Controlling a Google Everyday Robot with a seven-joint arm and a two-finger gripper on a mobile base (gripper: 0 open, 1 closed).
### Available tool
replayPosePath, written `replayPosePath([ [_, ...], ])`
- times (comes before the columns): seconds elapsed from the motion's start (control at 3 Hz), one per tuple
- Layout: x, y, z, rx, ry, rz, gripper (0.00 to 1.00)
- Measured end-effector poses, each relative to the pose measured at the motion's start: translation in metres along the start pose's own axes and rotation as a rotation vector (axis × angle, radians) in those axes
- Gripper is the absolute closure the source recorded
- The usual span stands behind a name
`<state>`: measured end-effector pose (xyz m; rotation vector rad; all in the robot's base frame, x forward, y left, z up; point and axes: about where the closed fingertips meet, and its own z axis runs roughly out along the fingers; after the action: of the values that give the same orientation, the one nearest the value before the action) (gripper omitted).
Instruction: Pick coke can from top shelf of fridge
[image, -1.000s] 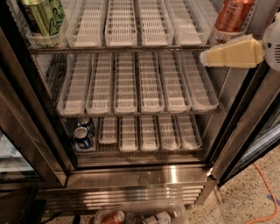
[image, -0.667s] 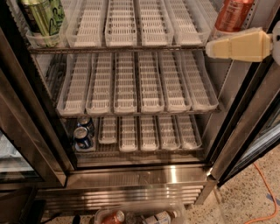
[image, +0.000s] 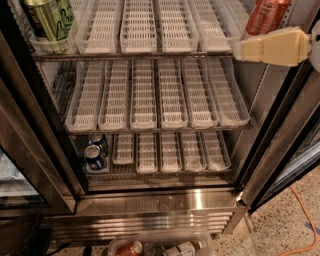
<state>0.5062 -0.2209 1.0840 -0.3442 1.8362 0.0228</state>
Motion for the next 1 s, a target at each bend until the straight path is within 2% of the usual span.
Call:
replayPosePath([
  [0.33,-0.007,0.003,0.006,-0.011,-0.043,0.002,0.00],
  [1.0,-0.025,0.010,0.046,-0.037,-0.192,0.022,0.00],
])
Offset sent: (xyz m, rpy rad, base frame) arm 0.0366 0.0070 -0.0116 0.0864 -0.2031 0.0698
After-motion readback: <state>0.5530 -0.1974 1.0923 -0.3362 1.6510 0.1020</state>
